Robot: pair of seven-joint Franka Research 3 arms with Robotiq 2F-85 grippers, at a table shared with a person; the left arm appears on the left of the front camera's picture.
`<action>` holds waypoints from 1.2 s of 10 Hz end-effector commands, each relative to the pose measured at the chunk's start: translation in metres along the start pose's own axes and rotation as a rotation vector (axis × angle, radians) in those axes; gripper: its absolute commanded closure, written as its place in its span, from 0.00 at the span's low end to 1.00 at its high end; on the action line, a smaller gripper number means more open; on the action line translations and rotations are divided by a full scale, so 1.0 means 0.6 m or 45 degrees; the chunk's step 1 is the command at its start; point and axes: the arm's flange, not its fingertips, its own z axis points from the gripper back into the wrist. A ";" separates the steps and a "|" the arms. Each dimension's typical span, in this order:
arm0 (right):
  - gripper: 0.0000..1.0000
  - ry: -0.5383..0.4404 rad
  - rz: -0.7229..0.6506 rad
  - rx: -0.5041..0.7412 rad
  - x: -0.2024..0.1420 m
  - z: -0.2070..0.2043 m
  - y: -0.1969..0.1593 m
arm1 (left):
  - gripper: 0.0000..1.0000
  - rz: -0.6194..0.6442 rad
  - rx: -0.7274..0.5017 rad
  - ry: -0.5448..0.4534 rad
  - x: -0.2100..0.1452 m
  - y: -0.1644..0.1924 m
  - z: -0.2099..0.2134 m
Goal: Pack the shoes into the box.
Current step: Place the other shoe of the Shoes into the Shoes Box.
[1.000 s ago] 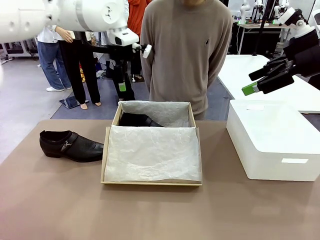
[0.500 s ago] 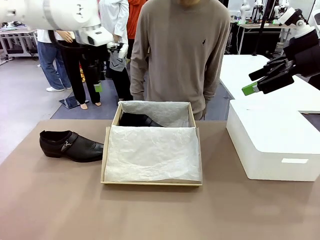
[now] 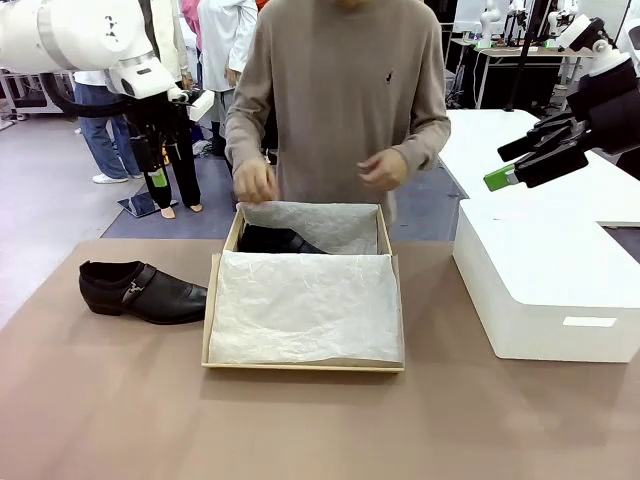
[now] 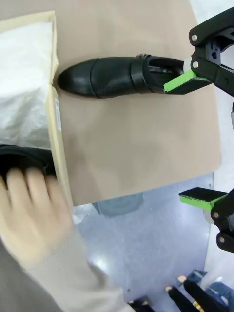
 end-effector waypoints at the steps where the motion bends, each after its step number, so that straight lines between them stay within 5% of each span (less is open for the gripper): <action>1: 0.00 -0.028 0.019 0.021 0.001 -0.002 -0.004 | 0.00 -0.002 -0.056 -0.022 -0.013 -0.006 -0.014; 12: 0.00 -0.028 0.019 0.021 0.001 -0.002 -0.004 | 0.00 -0.013 -0.013 -0.010 -0.018 -0.023 -0.019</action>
